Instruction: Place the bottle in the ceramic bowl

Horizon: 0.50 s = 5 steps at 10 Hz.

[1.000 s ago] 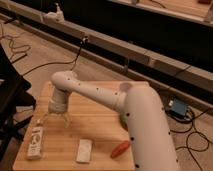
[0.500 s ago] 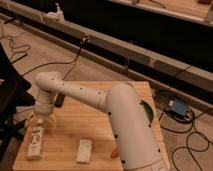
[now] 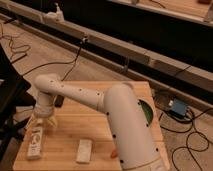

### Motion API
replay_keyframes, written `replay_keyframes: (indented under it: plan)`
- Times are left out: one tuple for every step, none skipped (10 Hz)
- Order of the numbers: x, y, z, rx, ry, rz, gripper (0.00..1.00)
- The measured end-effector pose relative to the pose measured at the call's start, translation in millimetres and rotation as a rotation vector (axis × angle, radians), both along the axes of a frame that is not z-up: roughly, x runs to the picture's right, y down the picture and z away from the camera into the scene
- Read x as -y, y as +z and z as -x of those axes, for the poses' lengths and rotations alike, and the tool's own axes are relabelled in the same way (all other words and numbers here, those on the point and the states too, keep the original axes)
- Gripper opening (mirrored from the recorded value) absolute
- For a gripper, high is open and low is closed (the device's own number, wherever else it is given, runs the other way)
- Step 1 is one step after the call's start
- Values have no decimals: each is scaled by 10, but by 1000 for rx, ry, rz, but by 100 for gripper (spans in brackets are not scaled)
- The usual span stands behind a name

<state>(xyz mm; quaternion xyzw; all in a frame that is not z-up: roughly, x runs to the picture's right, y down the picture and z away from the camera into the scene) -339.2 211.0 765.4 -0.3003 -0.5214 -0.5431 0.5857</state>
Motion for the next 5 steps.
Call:
replay_keyframes:
  plan:
    - [-48,-2,75,12,-8,4,79]
    - [-79,5,143,27,-13,6,79]
    - [-116,4,230,44,-20,8,79]
    - [-169,4,306,60,-33,14,79]
    - [-243,7,375,74,-47,26,79]
